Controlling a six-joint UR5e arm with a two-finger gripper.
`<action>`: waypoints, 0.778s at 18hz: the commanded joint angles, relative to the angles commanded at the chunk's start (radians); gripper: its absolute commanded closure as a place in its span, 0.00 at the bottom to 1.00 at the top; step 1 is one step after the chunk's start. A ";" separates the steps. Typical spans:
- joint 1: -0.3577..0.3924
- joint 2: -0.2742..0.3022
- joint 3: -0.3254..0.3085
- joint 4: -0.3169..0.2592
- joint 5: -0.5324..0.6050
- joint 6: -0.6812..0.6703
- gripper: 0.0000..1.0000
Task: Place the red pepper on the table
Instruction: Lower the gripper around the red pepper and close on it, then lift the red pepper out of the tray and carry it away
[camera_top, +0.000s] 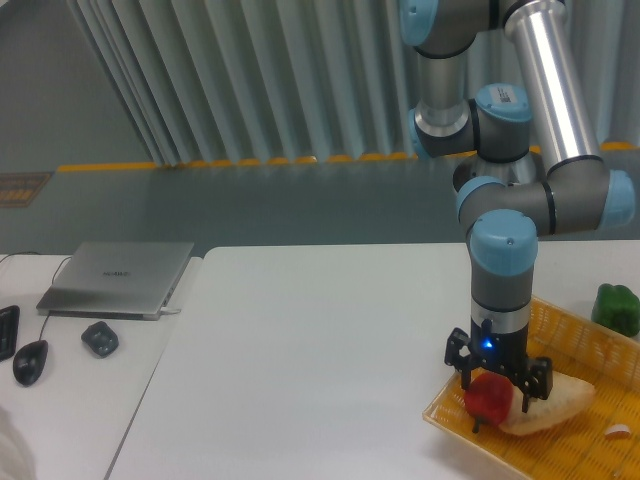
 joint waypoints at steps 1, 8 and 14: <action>0.000 0.000 0.000 0.000 0.000 0.003 0.33; 0.000 0.009 0.006 0.000 0.000 0.015 0.88; 0.021 0.044 0.014 -0.002 -0.006 0.015 0.94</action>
